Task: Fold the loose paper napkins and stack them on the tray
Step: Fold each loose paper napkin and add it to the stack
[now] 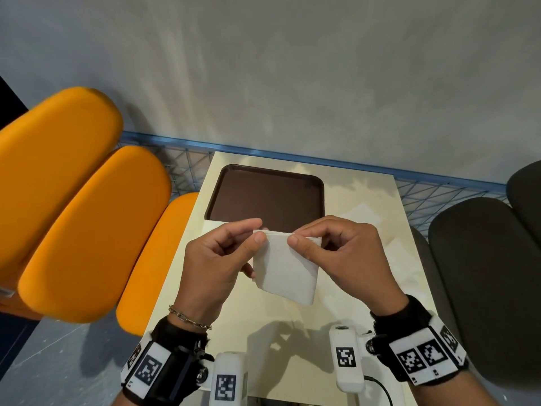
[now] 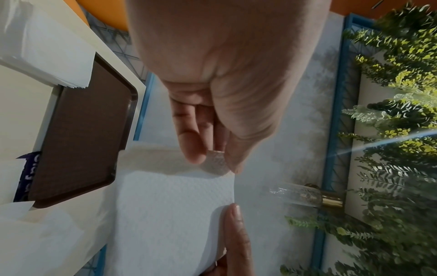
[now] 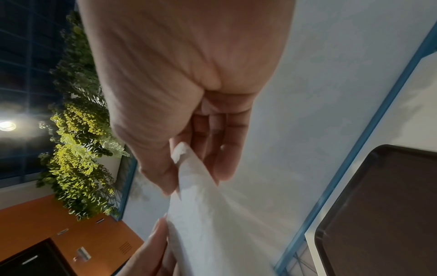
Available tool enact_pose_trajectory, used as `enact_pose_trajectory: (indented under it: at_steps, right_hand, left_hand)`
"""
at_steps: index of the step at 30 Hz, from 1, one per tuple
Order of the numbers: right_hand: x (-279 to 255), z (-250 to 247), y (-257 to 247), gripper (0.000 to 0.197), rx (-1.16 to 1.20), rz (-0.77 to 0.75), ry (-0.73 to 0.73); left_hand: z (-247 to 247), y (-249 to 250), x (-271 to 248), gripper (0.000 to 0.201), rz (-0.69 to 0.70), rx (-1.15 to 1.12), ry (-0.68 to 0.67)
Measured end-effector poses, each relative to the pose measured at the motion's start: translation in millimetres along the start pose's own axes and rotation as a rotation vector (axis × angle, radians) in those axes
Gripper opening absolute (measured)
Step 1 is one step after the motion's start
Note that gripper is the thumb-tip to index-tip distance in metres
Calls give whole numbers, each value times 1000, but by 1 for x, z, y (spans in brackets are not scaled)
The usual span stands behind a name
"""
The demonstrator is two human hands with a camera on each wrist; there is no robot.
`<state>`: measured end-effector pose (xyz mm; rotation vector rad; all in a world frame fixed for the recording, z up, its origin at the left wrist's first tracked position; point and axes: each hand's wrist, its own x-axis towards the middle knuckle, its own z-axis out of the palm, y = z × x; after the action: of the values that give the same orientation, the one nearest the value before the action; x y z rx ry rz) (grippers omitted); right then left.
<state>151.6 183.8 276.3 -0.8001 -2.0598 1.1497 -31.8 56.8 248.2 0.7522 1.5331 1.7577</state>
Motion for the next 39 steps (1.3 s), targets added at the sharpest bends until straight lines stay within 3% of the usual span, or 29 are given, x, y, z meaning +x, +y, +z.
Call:
enact_pose_trajectory:
  at_steps: [14, 20, 28, 32, 35, 39]
  right_hand:
    - [-2, 4, 6, 6, 43, 27, -61]
    - [-3, 2, 6, 8, 35, 52, -71]
    - [0, -8, 15, 29, 381, 301, -58]
    - [0, -10, 21, 24, 511, 400, -2]
    - [1, -11, 27, 23, 520, 424, 38]
    - [2, -17, 33, 23, 505, 408, 24]
  left_hand:
    - [-14, -3, 1, 26, 27, 136, -63]
    - [-11, -5, 0, 22, 34, 79, -45]
    - [-9, -7, 1, 27, -37, -16, -30]
    - [-4, -11, 2, 24, -71, 6, -18]
    - [4, -12, 1, 30, -93, 24, -11]
    - [18, -21, -1, 48, -240, 55, -90]
